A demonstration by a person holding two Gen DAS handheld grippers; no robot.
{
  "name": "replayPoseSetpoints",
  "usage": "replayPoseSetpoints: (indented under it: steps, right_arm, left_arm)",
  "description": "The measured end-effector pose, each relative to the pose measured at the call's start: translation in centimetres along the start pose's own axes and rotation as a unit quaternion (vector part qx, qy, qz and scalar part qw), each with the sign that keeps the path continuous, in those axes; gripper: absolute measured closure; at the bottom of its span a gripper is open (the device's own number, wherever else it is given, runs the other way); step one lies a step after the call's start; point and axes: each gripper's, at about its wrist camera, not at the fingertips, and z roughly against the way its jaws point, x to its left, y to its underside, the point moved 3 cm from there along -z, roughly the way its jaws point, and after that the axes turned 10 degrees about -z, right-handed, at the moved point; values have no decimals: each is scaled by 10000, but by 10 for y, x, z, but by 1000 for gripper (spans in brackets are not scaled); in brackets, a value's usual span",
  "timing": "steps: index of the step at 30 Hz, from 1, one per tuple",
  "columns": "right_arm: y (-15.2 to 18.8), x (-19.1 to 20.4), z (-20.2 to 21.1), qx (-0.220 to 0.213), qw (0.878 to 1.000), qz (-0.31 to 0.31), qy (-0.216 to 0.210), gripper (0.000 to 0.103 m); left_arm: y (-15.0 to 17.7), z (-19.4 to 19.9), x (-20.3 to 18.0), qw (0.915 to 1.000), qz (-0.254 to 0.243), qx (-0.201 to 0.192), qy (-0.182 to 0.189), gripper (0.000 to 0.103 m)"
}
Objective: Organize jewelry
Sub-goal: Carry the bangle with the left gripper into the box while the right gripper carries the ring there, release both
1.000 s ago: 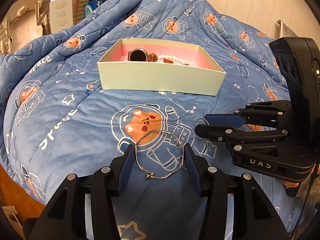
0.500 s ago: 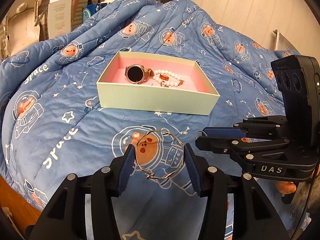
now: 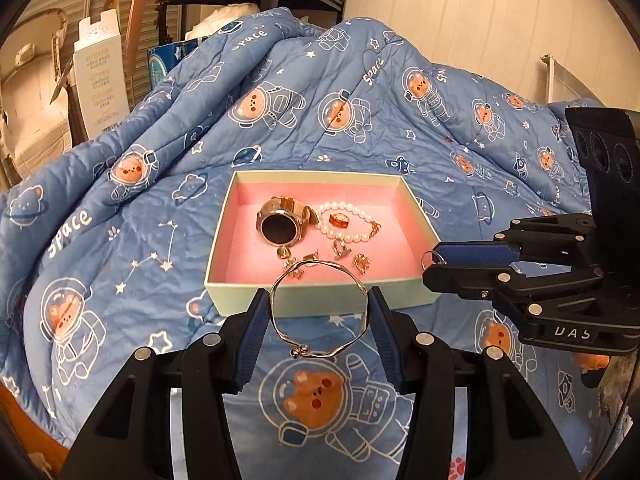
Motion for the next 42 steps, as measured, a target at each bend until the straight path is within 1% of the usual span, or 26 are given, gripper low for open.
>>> replayPoseSetpoints:
  steps: [4,8,14,18,20,24,27,34,42]
  right_arm:
    - [-17,-10,-10,36,9998,61,192,81]
    - [-29,-16,-25,180,9985,227,457,81]
    - [-37,-21,-55,651,9932,568,776,81]
    - [-39,-22,-73,1017,9867,847,940,81]
    - [-39,-20,-80,1213,9834,992,918,81]
    - [-40,-20,-92,1526,9760,1193,992,81]
    - [-40,-20,-99,1773,9710,1275,970,81]
    - [-39,-22,-118,2302,9584,1341,1022,81]
    - [-39,-25,-126,2506,9525,1336,1101,81]
  left_arm:
    - [-16,-9,6,10000,-80,49,-5,54]
    - [-27,-26,12,9996,-156,250,-8,54]
    - [-38,-55,27,9976,-25,672,140,54]
    - [-43,-70,29,9952,-149,946,202,54]
    - [-44,-77,28,9933,-231,1100,281,54]
    - [-43,-91,28,9894,-358,1382,270,54]
    - [-42,-98,29,9872,-352,1518,343,54]
    - [-42,-109,31,9834,-422,1729,362,54]
    - [-40,-117,30,9803,-397,1888,420,54]
